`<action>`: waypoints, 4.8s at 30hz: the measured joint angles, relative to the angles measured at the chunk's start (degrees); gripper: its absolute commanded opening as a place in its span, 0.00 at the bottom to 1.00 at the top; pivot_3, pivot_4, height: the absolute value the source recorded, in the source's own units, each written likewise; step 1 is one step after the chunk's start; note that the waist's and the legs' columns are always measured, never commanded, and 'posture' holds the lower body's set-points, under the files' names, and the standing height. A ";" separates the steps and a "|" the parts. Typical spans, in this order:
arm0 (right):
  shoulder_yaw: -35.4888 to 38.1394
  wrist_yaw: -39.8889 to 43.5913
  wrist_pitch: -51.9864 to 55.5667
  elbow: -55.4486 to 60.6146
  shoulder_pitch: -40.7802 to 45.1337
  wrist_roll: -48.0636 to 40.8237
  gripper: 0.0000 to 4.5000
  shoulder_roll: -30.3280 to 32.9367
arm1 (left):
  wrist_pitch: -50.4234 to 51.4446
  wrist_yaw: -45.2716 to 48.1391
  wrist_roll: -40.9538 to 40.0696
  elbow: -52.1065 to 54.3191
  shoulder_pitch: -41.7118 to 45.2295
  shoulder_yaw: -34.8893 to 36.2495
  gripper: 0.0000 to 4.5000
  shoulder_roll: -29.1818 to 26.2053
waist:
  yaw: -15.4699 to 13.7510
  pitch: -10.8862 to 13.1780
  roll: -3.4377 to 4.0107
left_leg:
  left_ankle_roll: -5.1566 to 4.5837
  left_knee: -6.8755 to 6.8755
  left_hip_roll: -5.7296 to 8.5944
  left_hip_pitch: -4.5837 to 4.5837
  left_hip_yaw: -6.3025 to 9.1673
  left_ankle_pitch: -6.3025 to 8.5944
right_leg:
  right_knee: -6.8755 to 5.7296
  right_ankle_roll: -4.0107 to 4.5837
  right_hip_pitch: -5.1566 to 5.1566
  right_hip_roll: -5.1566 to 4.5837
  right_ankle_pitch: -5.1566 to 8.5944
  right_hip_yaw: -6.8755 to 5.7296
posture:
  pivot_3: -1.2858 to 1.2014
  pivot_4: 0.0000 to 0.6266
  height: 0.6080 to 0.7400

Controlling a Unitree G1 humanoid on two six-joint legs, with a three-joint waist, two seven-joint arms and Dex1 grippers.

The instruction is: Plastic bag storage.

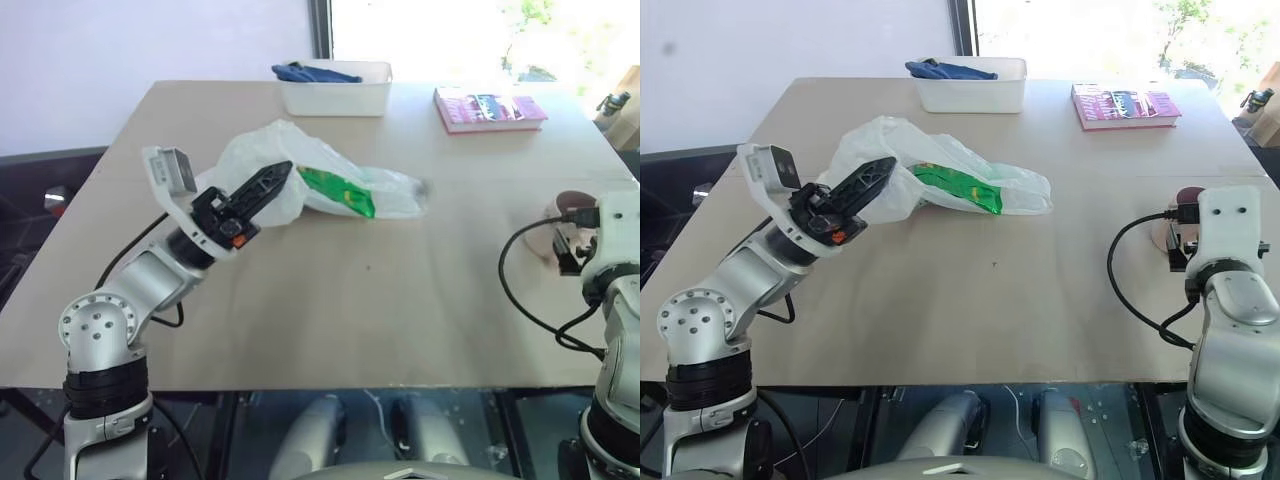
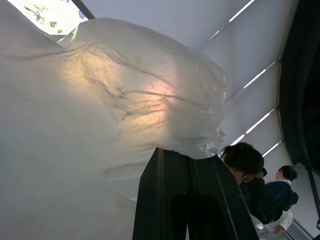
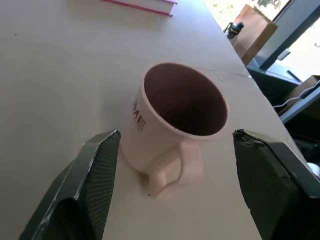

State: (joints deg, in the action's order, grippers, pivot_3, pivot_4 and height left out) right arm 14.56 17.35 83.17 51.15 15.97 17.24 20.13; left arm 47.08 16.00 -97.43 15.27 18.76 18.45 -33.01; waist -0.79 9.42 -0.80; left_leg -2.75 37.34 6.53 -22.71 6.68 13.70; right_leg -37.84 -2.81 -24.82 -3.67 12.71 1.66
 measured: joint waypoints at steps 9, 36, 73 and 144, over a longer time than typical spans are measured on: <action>7.35 -0.67 -7.07 -13.22 0.78 -5.31 0.81 -0.42 | -0.01 -1.23 -0.03 2.82 -0.40 -0.21 0.00 0.16 | -0.01 0.00 0.00 | 0.00 -0.04 0.00 0.00 0.01 0.00 | 0.06 0.00 0.02 -0.01 0.00 -0.02 | 0.52 0.24 1.00; -17.29 12.35 -20.59 -11.69 10.20 -32.76 0.09 -0.11 | 10.37 -2.58 -14.17 -7.57 1.87 12.60 0.00 -3.79 | 0.23 0.04 0.06 | -0.01 -0.05 -0.05 -0.02 0.03 0.00 | 0.14 0.00 0.02 0.03 0.00 -0.06 | 0.52 0.24 1.00; -48.56 2.27 -101.14 -87.20 40.44 3.18 0.70 -20.06 | 4.06 -0.66 -14.44 9.04 -8.55 4.02 0.00 -7.84 | 2.61 0.05 0.05 | 0.04 -0.26 -0.03 0.01 0.06 -0.03 | 0.22 0.07 -0.10 0.12 -0.04 -0.05 | 0.52 0.24 1.00; 2.81 2.80 -26.65 -12.63 -9.70 -48.53 0.23 19.87 | -9.62 8.06 44.02 -1.26 0.50 -19.51 0.20 -2.07 | 2.06 0.34 0.08 | -0.06 -0.09 -0.35 0.02 -0.33 0.02 | 0.00 0.40 -0.16 0.13 -0.20 -0.08 | 0.52 0.24 1.00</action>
State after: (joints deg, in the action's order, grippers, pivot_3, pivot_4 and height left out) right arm 17.36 20.15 56.52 38.52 6.27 -31.30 40.01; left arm 37.46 24.07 -53.41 14.01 19.27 -1.06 -35.08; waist 1.26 9.76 -0.72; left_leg -2.81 37.25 6.18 -22.69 6.35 13.72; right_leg -37.84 -2.41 -24.98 -3.54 12.51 1.58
